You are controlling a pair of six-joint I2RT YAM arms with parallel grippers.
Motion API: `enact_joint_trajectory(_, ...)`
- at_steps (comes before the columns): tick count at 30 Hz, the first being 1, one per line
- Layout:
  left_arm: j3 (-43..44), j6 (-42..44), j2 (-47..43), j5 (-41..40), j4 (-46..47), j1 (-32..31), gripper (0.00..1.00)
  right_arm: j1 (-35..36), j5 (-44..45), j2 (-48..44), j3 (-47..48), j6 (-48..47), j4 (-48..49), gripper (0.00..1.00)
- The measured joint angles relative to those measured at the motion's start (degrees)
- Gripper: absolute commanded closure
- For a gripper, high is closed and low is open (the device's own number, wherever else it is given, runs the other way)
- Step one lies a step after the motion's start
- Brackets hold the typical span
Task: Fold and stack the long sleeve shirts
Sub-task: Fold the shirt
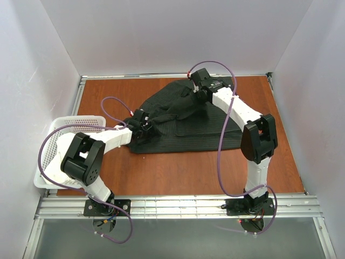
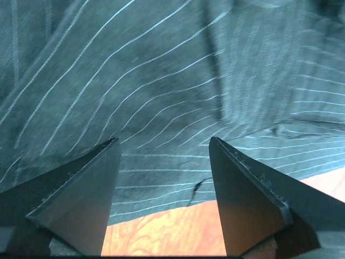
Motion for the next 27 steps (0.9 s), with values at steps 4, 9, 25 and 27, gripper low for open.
enact_joint_trajectory(4, -1.8, -0.8, -0.8, -0.8, -0.1, 0.0, 0.37, -1.5, 0.1, -1.0, -4.8, 2.1, -0.1, 0.38)
enact_joint_trajectory(9, -2.5, -1.0, -3.0, -1.9, -1.3, 0.0, 0.37, -4.5, -4.5, -10.7, -16.2, 6.4, 1.1, 0.50)
enact_joint_trajectory(25, -6.5, -1.9, -4.8, -3.2, 0.1, 1.2, 0.37, -34.2, -42.4, -34.7, -63.8, 24.6, 31.5, 0.66)
enact_joint_trajectory(27, -7.3, -2.0, -5.5, -3.1, 0.3, 1.9, 0.37, -38.5, -44.1, -33.9, -67.2, 26.5, 35.4, 0.66)
